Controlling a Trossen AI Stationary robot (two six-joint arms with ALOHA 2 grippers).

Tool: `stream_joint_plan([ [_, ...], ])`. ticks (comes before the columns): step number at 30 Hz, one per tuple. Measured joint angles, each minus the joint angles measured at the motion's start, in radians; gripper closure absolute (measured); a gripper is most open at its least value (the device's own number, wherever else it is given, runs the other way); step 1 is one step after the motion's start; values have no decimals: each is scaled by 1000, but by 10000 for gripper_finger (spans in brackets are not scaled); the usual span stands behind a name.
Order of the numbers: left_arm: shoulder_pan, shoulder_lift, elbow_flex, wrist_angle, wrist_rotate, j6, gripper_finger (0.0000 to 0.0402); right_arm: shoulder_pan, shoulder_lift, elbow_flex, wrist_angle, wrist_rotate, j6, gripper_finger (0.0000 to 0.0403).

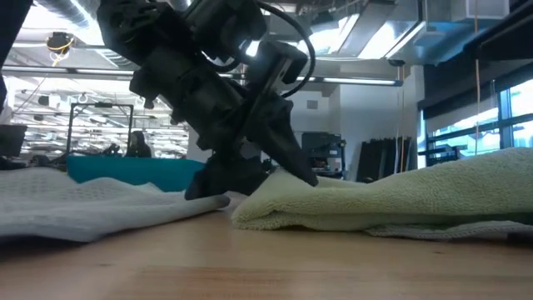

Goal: Fold microfiber towels
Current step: Put the green towel into the blue bin

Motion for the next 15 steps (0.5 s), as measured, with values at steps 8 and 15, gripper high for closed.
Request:
stream_joint_plan([
  [8, 12, -5, -3, 23, 49, 70, 391, 1, 0, 0, 4, 0, 5, 286],
  [15, 38, -86, -3, -26, 98, 95, 399, 3, 0, 0, 3, -33, 23, 286],
])
